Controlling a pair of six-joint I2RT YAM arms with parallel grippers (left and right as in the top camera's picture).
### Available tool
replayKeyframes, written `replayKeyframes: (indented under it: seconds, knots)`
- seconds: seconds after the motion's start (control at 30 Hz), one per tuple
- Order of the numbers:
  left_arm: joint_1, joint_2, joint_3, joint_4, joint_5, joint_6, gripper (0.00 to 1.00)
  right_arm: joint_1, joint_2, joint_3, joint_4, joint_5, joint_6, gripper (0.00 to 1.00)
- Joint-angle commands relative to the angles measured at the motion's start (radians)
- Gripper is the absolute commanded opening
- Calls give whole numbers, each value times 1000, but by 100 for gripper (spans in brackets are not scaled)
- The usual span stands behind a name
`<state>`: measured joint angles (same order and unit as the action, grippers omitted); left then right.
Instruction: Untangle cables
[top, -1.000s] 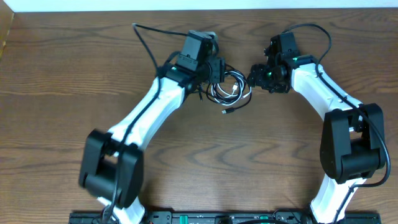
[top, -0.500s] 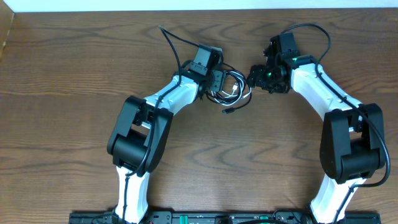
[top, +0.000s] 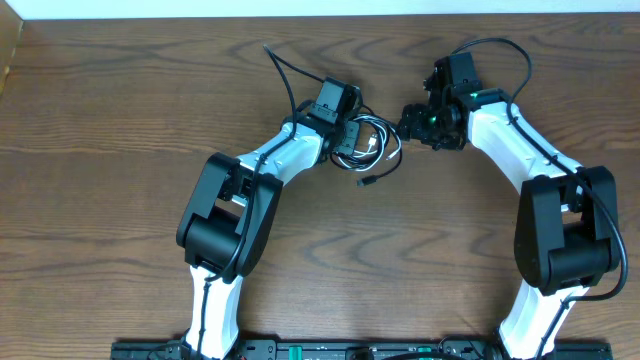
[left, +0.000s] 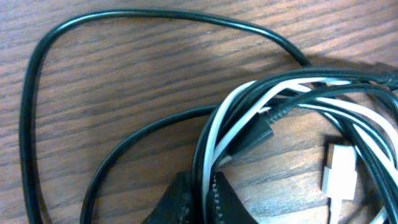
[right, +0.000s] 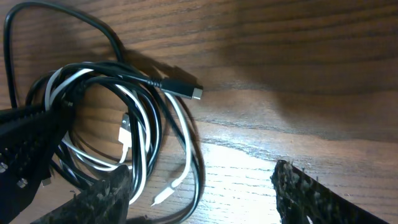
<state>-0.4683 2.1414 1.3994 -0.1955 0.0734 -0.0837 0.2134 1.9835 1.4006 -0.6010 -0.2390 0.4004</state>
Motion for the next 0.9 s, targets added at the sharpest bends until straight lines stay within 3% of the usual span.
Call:
replayKeyframes:
  seconds: [0.0,0.23,0.5,0.87]
  knots:
    - [0,21,9,-34,9,1,7,-2,-4,-1,3,-17,-16,69]
    - [0,-180,9,-123,24,-100,7,-3,-16,-1,47,-333,-200,66]
    - [0,-405,9,-269,111,-166,8,12,-35,-1,68,-395,-201,67]
    - [1,-420,9,-274,200,-170,7,56,-35,-1,140,-338,-169,66]
